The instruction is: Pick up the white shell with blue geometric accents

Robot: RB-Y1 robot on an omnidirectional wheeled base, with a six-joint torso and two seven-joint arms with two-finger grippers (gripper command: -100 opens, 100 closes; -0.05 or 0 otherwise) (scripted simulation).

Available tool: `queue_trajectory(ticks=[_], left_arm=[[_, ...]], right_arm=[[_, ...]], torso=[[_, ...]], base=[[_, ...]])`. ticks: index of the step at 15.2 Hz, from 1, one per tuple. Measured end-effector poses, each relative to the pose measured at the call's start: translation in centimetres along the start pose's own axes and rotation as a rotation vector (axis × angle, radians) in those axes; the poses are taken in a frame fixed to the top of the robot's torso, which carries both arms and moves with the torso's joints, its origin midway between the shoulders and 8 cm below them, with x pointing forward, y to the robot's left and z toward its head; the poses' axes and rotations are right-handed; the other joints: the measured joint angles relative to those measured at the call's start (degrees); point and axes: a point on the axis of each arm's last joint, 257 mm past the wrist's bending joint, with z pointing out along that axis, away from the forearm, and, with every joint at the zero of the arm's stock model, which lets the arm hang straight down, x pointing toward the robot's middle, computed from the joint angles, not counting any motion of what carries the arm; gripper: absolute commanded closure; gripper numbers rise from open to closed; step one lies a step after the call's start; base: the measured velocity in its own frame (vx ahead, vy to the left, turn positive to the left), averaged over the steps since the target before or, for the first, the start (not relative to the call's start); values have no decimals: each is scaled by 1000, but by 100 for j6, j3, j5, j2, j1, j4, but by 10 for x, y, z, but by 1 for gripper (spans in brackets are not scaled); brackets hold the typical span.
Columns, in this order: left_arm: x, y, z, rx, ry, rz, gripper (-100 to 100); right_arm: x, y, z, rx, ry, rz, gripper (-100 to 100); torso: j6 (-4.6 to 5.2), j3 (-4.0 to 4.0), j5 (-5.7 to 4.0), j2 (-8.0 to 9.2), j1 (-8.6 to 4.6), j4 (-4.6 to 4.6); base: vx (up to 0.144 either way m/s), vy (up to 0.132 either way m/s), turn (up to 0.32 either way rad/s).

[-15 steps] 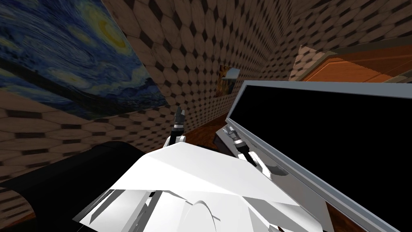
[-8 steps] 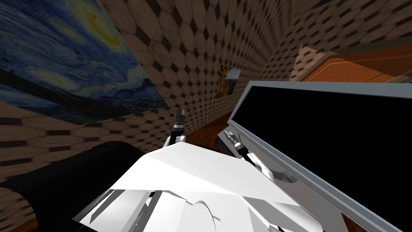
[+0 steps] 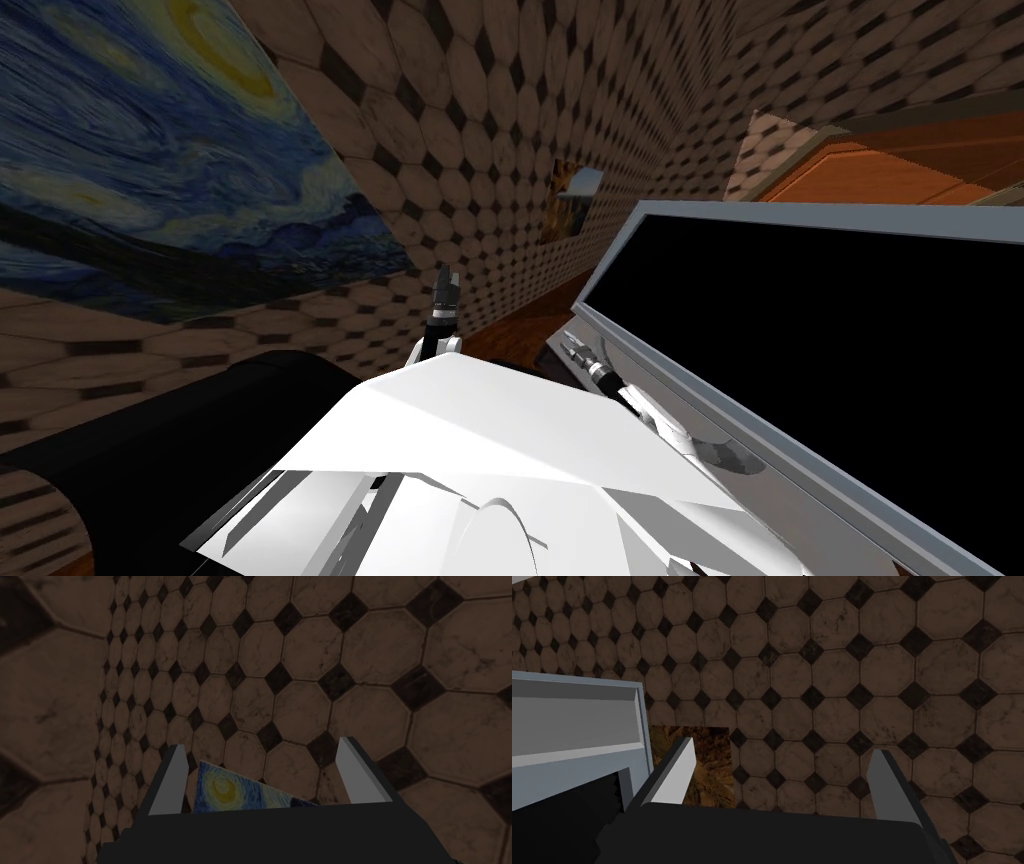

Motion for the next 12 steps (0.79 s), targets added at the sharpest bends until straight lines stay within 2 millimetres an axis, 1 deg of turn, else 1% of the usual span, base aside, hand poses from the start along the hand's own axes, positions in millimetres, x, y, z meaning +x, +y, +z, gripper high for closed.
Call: queue_trajectory(ticks=[1,2,3,4,9,11,12], left_arm=[[0,0,0,0,0,0,0],[0,0,0,0,0,0,0],[0,0,0,0,0,0,0],[0,0,0,0,0,0,0],[0,0,0,0,0,0,0],[0,0,0,0,0,0,0],[0,0,0,0,0,0,0]], right_arm=[[16,-5,-3,9,39,-37,-100],[28,-14,-7,20,74,-70,-100],[41,-23,-15,29,114,-109,-100],[51,-30,-19,36,146,-141,-100],[90,-61,-38,66,267,-255,-100],[110,-77,-54,76,341,-339,-100],[115,-84,-58,81,362,-360,-100]], torso=[[0,-3,0,-5,4,-1],[0,-4,1,-7,5,-2],[1,-5,2,-9,9,-2],[-1,-5,2,-8,10,-2],[0,6,-2,11,-12,2],[1,-2,1,-4,2,0],[-1,-3,0,-4,-2,-1]], base=[[103,101,-19],[107,118,-6],[99,110,-17],[59,65,-10],[63,67,-6],[103,87,-14],[39,44,-32]])
